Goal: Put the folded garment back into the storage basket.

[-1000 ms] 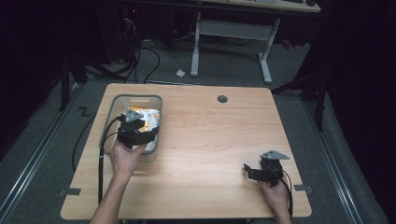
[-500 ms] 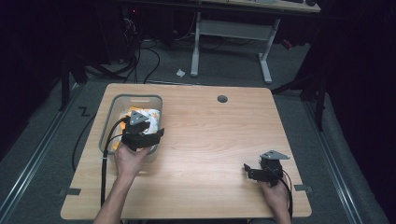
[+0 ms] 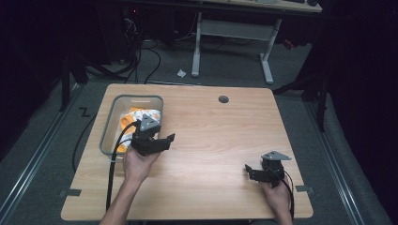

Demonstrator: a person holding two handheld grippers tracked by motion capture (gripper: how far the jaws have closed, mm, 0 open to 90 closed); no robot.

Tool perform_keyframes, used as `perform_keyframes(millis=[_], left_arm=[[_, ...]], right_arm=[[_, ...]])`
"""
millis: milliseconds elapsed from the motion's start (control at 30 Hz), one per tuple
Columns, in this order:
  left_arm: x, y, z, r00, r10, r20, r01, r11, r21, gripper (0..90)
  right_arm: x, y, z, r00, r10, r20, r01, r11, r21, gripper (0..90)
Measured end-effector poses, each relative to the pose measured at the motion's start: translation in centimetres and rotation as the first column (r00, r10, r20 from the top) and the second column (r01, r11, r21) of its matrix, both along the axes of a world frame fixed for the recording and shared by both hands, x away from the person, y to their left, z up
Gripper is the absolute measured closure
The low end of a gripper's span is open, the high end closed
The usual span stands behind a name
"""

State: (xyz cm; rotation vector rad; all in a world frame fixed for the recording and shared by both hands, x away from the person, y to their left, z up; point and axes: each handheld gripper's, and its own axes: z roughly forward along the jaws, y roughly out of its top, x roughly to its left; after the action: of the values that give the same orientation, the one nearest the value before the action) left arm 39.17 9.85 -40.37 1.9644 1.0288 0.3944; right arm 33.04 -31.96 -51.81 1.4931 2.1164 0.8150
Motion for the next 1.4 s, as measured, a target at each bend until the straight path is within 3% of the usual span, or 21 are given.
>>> perform_keyframes(millis=[900,1400], left_arm=[[-1.7,-2.6,-0.6,0.9966,-0.082,0.000,0.082,0.9965,-0.016,37.9],[-2.3,-4.2,-2.4,0.9910,-0.127,-0.043,0.125,0.9910,-0.049,38.0]], right_arm=[[0.0,0.0,0.0,1.0000,0.000,0.000,0.000,1.000,0.000,16.5],[0.0,0.0,0.0,1.0000,0.000,0.000,0.000,1.000,0.000,16.5]])
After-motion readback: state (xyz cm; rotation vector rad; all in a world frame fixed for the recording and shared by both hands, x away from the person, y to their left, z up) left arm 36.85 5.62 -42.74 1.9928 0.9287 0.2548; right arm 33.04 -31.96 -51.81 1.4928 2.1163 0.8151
